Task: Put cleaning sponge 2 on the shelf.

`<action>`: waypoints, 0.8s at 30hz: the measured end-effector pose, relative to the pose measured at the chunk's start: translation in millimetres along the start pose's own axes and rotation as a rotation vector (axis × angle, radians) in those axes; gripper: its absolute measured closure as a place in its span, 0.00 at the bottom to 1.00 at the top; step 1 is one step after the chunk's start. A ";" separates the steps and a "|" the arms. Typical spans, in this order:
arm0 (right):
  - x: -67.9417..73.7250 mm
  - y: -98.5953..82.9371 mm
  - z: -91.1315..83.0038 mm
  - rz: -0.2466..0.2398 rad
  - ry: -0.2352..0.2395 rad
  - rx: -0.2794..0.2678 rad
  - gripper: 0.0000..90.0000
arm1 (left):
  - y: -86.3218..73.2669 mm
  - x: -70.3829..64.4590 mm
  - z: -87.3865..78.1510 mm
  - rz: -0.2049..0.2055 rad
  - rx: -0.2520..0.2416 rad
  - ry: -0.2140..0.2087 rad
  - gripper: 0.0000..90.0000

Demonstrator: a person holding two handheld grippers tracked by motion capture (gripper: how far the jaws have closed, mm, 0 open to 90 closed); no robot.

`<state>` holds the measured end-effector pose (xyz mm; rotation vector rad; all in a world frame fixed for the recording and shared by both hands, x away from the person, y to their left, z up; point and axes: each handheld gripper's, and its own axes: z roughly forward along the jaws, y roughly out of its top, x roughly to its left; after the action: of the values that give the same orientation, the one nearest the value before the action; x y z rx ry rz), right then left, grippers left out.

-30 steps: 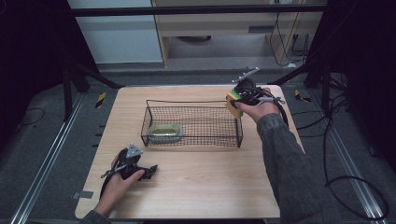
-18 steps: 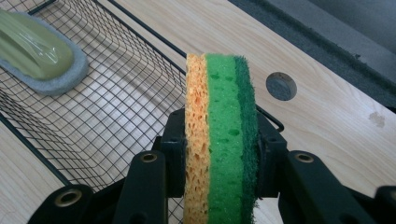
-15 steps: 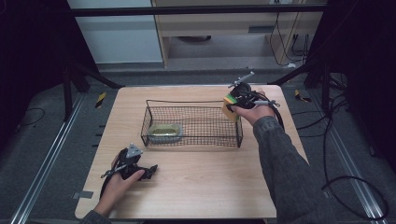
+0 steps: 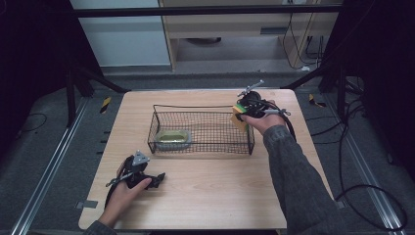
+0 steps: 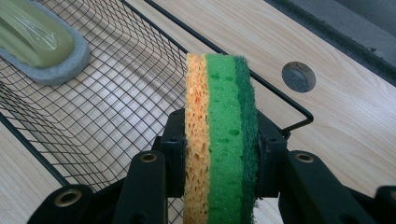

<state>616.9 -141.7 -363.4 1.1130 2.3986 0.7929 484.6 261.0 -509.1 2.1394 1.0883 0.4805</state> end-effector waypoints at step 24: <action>-4.5 -16.1 21.2 0.030 0.012 0.029 0.71 | 0.2 0.1 0.2 0.001 0.000 0.000 0.00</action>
<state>622.1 -146.7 -389.4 1.1609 2.4160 0.7792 484.8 260.9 -509.1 2.1404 1.0871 0.4808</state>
